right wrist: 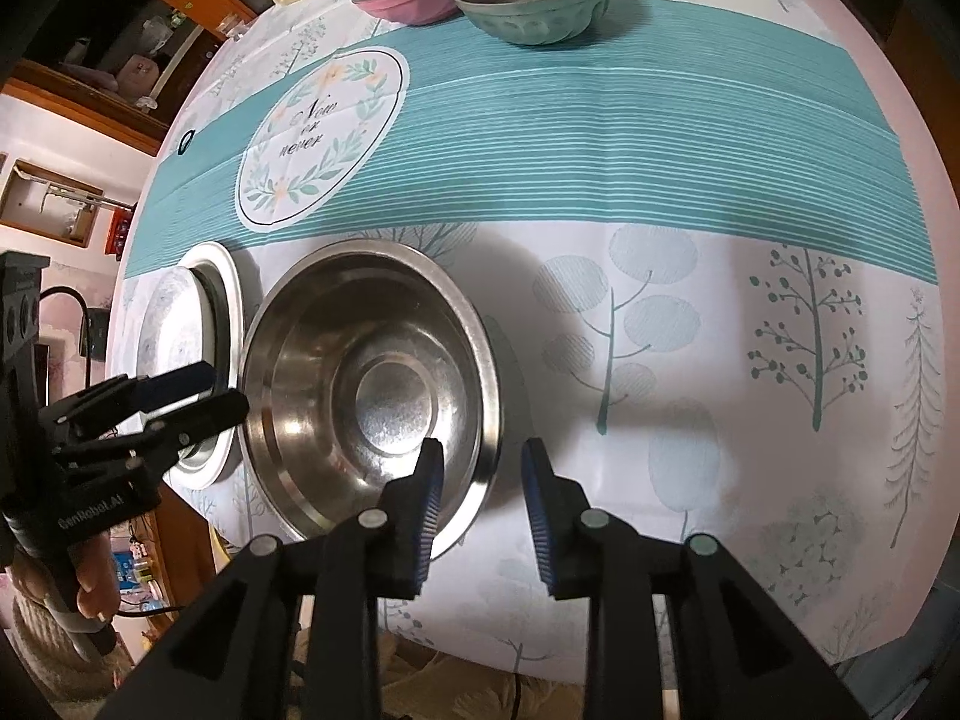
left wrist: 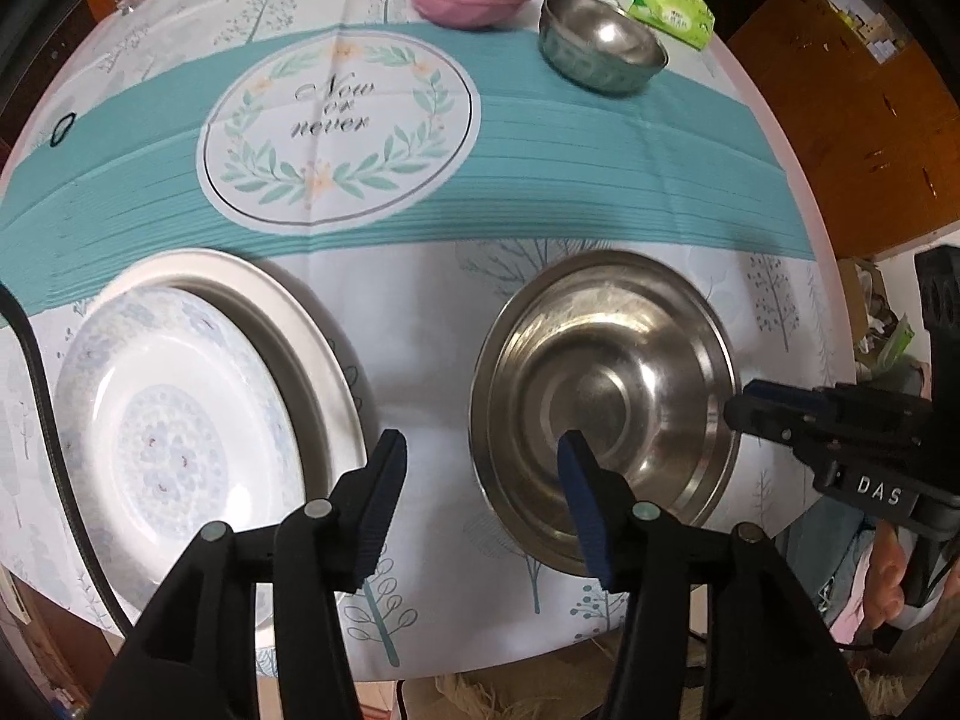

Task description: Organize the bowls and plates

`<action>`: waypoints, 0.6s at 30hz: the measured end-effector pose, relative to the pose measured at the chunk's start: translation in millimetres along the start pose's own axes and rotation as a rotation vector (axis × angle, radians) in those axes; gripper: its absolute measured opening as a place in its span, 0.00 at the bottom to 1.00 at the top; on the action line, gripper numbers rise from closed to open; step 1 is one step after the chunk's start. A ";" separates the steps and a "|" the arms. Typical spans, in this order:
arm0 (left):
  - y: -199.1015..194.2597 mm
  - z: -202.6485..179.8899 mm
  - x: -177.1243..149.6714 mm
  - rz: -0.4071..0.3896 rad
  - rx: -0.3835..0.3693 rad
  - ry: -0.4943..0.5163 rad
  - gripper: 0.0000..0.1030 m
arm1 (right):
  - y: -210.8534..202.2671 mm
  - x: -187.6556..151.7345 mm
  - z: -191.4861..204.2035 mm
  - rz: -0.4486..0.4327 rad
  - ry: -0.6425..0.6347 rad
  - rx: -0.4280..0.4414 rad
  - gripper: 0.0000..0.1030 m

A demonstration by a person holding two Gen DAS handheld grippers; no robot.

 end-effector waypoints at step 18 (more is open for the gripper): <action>-80.3 -21.8 34.5 -0.294 0.119 -0.030 0.55 | -67.2 11.3 -14.9 -0.155 -0.072 0.002 0.26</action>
Point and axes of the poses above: each gripper's, at about its wrist camera, not at the fingertips, and y roughly the way its jaws point, z to its left, x to its top, the point moved 10 cm from there along y, roughly the way its jaws point, and after that the axes turned 1 degree about x, right-handed, at the moved point
